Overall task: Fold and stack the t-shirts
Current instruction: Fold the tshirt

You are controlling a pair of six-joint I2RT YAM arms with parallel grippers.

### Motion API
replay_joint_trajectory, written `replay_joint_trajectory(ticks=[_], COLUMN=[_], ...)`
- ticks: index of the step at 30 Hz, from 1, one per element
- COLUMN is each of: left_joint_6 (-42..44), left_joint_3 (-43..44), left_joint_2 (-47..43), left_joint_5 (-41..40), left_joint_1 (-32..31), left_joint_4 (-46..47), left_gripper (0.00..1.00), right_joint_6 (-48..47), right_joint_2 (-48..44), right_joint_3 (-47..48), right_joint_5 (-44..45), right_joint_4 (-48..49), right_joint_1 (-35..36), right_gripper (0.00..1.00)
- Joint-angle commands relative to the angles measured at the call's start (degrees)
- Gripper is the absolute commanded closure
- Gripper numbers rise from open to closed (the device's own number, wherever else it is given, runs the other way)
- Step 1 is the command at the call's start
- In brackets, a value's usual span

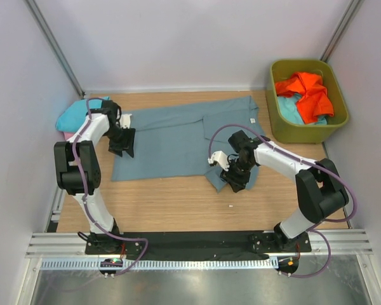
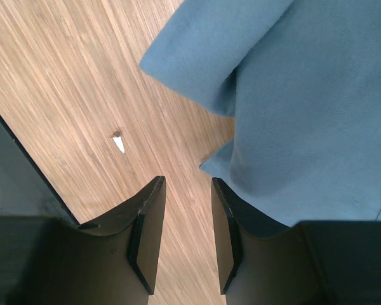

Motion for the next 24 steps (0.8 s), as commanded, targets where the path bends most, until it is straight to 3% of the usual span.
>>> replay_joint_trajectory(ticks=[1,15,24], left_joint_6=[-0.6,-1.2,-1.2], left_joint_3=[2.9,4.2,5.4], left_joint_2=[0.5,1.8,2.5], left_joint_5=[0.1,0.1,-0.3], left_joint_1=[0.1,0.1,0.0], left_joint_4=[0.1,-0.4,-1.4], left_gripper=[0.46,0.46,0.46], right_joint_6=[-1.0,-2.5,-3.2], right_joint_2=[0.2,2.7,8.8], right_joint_3=[0.2,-0.2,1.4], right_joint_5=[1.0,3.0,5.6], right_joint_4=[0.3,0.0,0.7], right_joint_1=[0.7,1.6,1.8], right_gripper=[0.59,0.58,0.58])
